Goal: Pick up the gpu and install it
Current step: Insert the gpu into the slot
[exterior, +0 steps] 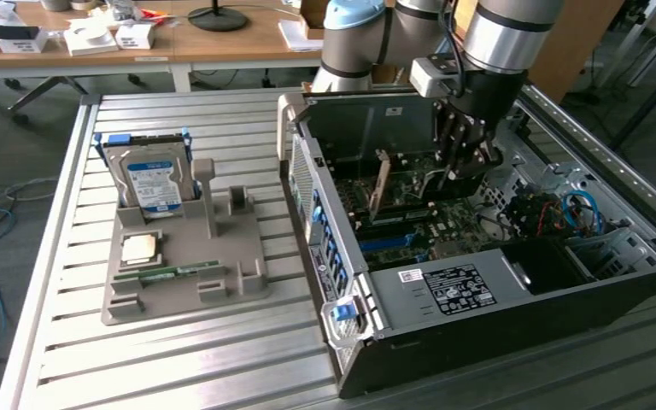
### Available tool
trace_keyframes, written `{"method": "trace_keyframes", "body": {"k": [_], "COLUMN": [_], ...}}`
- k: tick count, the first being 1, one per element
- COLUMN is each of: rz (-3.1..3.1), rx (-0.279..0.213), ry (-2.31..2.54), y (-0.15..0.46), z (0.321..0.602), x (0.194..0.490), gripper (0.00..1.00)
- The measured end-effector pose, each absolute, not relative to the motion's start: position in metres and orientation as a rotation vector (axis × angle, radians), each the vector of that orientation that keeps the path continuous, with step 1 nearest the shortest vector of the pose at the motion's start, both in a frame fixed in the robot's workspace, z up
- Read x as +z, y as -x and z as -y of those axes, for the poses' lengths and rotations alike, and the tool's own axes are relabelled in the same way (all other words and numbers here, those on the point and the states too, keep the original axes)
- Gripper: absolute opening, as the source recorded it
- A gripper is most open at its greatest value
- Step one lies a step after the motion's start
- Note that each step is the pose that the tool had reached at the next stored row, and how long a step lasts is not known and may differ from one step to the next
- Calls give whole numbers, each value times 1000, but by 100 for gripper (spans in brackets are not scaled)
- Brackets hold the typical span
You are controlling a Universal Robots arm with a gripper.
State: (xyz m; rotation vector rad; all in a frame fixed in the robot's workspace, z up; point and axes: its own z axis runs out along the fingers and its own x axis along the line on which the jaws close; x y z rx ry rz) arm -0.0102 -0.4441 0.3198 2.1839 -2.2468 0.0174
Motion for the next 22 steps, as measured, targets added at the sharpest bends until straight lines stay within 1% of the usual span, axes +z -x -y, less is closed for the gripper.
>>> {"method": "trace_keyframes", "body": {"k": [22], "rz": [2247], "rx": [17], "ry": [-2184], "y": [26], "z": [446], "x": [313], "gripper": [26]}}
